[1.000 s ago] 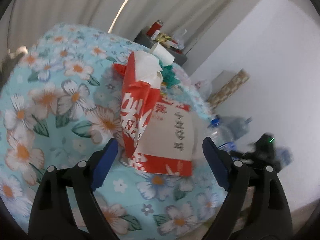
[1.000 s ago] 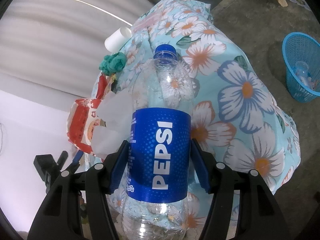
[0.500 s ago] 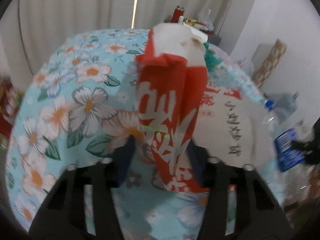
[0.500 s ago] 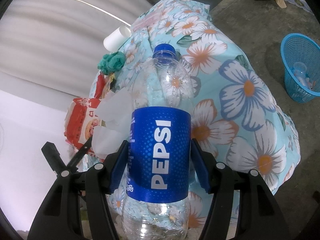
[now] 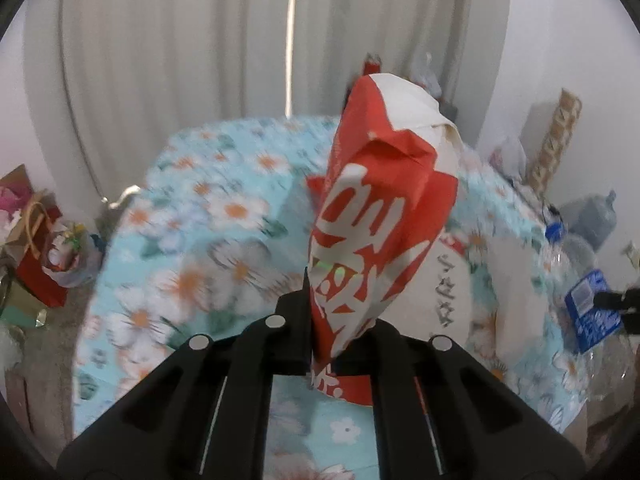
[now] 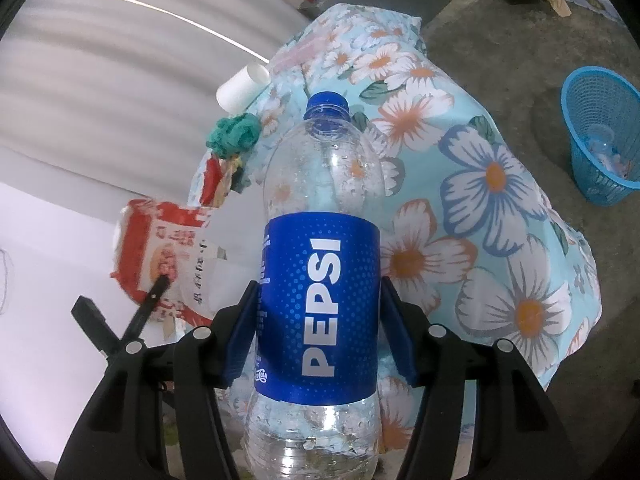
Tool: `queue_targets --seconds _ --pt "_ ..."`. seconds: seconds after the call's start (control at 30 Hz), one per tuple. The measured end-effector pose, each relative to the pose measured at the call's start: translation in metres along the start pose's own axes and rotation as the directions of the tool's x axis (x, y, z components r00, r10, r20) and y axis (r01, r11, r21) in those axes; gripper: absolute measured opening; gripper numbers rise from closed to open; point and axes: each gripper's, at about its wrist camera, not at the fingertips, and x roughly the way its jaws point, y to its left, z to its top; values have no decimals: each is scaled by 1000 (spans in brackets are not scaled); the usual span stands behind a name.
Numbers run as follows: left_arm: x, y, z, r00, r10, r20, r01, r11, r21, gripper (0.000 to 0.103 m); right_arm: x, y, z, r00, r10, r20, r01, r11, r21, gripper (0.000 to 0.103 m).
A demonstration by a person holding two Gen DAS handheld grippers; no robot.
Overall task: Collect trash
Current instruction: 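Lift the snack bag with the left tool while the right tool holds the bottle, then carry the snack bag and Pepsi bottle in both tools over the wastebasket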
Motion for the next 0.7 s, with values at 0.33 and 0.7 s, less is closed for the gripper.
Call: queue_targets --seconds 0.33,0.7 --pt "-52 14 42 987 -17 162 30 997 -74 3 -28 2 2 996 42 74 -42 999 7 57" --pt "-61 -63 89 947 -230 227 230 973 23 3 -86 -20 -3 971 109 214 -121 992 45 57"
